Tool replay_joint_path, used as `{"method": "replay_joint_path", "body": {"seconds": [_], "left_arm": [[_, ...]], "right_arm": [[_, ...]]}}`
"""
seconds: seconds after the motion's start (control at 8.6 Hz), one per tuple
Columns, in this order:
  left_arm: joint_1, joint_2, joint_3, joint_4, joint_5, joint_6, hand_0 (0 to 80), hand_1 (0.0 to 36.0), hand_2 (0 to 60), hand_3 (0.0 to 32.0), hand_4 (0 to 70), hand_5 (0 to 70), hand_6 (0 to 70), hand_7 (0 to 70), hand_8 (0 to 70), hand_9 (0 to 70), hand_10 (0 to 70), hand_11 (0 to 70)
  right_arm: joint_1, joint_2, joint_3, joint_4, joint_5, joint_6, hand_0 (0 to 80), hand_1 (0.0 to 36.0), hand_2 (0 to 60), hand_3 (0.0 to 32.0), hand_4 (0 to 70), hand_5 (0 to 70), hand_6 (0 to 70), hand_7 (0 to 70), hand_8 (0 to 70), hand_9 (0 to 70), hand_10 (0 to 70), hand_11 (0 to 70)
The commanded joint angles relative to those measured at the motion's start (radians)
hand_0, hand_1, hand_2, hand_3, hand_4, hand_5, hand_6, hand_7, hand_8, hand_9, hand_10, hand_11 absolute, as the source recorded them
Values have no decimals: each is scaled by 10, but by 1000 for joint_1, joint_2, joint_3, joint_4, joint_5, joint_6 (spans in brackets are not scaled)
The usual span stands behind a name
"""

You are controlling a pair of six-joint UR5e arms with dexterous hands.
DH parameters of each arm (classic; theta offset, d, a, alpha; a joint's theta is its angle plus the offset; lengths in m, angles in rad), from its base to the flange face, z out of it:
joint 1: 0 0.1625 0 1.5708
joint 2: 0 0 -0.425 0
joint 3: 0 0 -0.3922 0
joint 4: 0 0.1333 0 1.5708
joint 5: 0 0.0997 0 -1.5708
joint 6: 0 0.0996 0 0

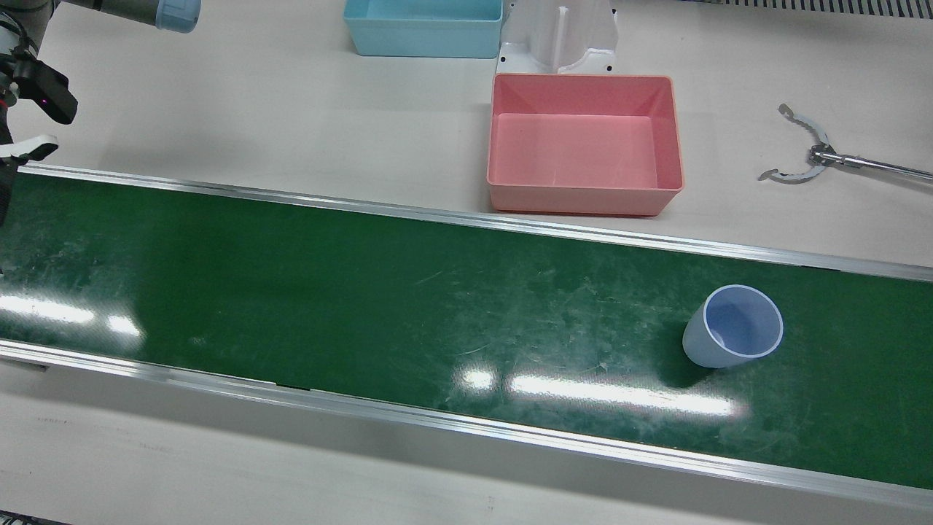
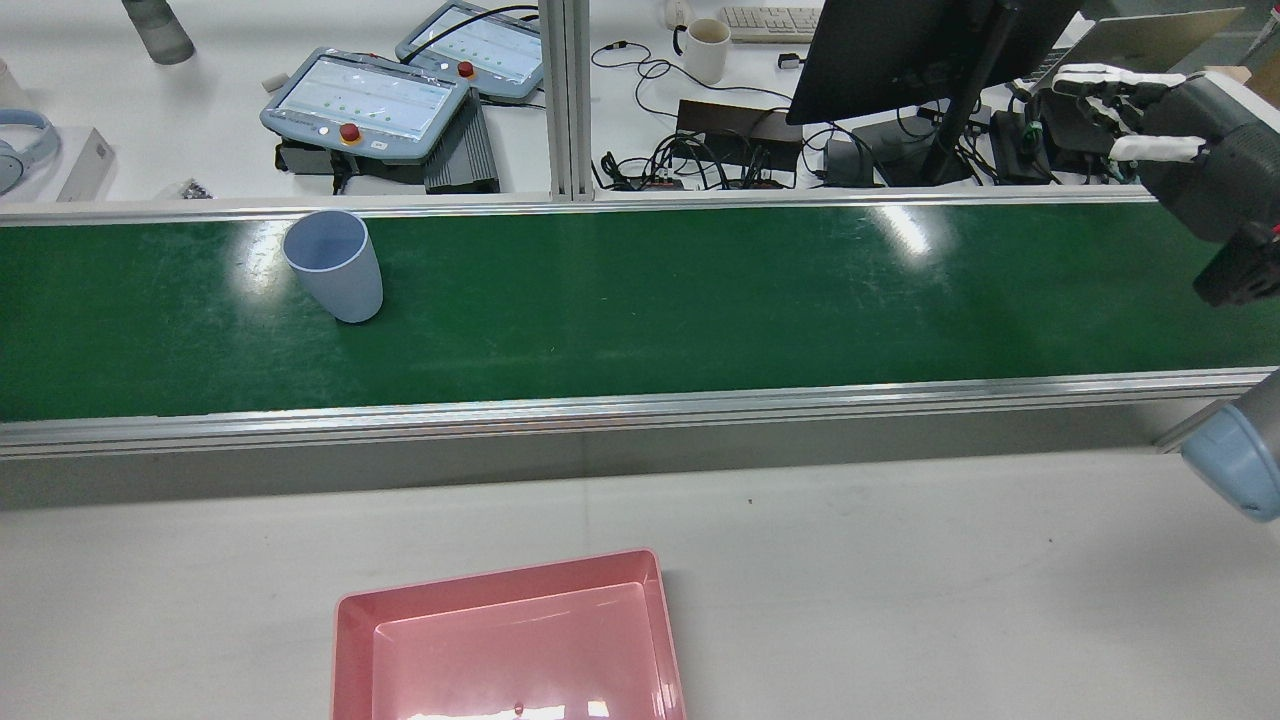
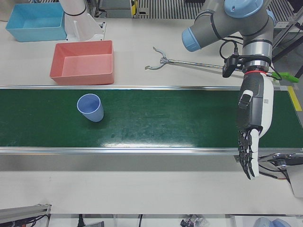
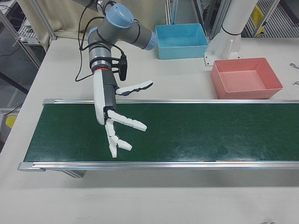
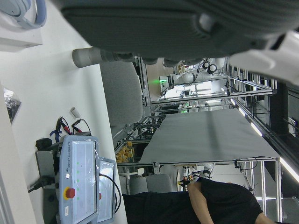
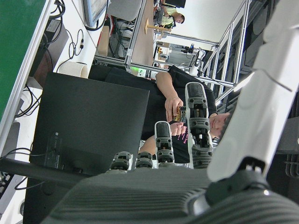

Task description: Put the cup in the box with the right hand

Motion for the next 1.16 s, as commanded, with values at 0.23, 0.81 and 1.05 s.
{"method": "replay_joint_path", "body": {"seconds": [0.23,0.81,1.05], "left_arm": [[0,1,0,0,0,-1,0,0,0,0,0,0,0,0,0,0,0,0],[0,1,0,0,0,1,0,0,0,0,0,0,0,0,0,0,0,0],[0,0,0,0,0,1,0,0,0,0,0,0,0,0,0,0,0,0]], "right_arm": [[0,0,0,0,0,0,523,95,0,0,315,46,75,303,20,67,40,72],[0,-1,-5,2,2,2,524,94,0,0,315,46,76,305,24,72,42,75],[-1,2,-6,2,2,2,523,92,0,0,305,47,74,290,24,69,46,81]]}}
